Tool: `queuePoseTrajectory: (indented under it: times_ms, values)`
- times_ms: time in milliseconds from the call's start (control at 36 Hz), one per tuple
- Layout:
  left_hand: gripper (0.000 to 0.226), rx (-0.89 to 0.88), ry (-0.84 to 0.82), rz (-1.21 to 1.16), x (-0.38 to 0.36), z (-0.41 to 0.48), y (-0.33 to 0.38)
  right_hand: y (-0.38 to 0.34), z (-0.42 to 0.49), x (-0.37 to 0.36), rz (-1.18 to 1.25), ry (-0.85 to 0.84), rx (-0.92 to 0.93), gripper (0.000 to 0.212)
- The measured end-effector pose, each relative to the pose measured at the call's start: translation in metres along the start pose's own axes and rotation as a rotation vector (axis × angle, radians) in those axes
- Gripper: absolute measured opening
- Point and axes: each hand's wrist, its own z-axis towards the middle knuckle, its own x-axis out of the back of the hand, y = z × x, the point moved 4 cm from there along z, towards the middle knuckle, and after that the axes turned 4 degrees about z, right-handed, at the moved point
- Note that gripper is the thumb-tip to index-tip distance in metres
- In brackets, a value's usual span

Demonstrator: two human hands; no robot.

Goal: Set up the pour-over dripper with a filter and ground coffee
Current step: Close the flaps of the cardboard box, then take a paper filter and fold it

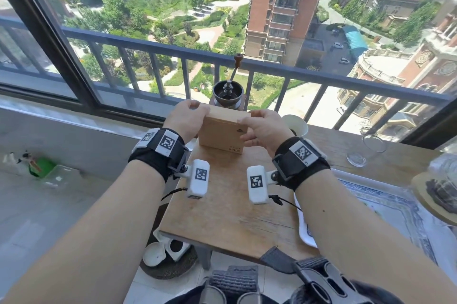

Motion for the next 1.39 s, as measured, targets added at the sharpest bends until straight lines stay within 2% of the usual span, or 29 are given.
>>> queuePoseTrajectory:
  times_ms: [83,167,250,361,444,528,556,639,750,833,889,972,1056,1111,1194,1306,1389]
  values:
    - [0.056,0.030,0.099,0.114,0.007,-0.006,-0.007,0.003,-0.004,-0.004,-0.060,-0.011,0.001,0.049]
    - [0.058,0.081,0.221,0.226,0.018,-0.013,-0.007,0.004,-0.008,-0.009,-0.132,-0.016,0.011,0.059]
    - [0.050,0.059,0.309,0.283,0.029,-0.026,0.008,0.002,-0.014,-0.013,-0.215,-0.017,0.042,0.065]
    - [0.031,-0.089,0.391,0.229,0.039,-0.041,0.034,-0.004,-0.024,-0.018,-0.344,-0.006,0.110,0.063]
    - [0.017,-0.261,0.332,0.054,0.041,-0.054,0.053,-0.012,-0.032,-0.017,-0.352,-0.025,0.140,0.052]
    - [0.018,-0.372,0.220,-0.009,0.036,-0.068,0.064,-0.019,-0.037,-0.018,-0.346,-0.086,0.210,0.018]
    - [0.019,-0.395,0.195,0.002,0.033,-0.071,0.066,-0.020,-0.038,-0.019,-0.353,-0.096,0.227,0.015]
    - [0.016,-0.430,0.143,0.037,0.024,-0.071,0.062,-0.019,-0.038,-0.018,-0.393,-0.072,0.239,0.027]
    - [0.016,-0.416,0.097,0.137,0.013,-0.065,0.045,-0.011,-0.037,-0.015,-0.332,-0.014,0.203,0.040]
    - [0.031,-0.339,0.084,0.189,0.006,-0.060,0.031,-0.001,-0.032,-0.009,-0.285,0.033,0.135,0.026]
    - [0.036,-0.263,0.035,0.201,0.000,-0.056,0.021,0.004,-0.028,-0.006,-0.362,0.072,0.125,0.022]
    - [0.036,-0.215,-0.057,0.373,-0.012,-0.053,0.008,0.005,-0.024,-0.007,-0.493,0.103,0.120,0.040]
    - [0.026,-0.214,-0.182,0.493,-0.027,-0.053,-0.005,-0.001,-0.015,-0.012,-0.604,0.118,0.154,0.069]
    - [0.026,-0.200,-0.278,0.564,-0.038,-0.052,-0.011,-0.008,-0.007,-0.012,-0.678,0.166,0.167,0.076]
    - [0.034,-0.199,-0.362,0.604,-0.047,-0.045,-0.006,-0.020,0.008,-0.002,-0.710,0.245,0.133,0.078]
    - [0.052,-0.246,-0.329,0.571,-0.051,-0.034,0.021,-0.042,0.029,0.020,-0.676,0.311,0.109,0.082]
    - [0.070,-0.338,-0.304,0.638,-0.057,-0.028,0.052,-0.064,0.039,0.041,-0.623,0.382,0.097,0.079]
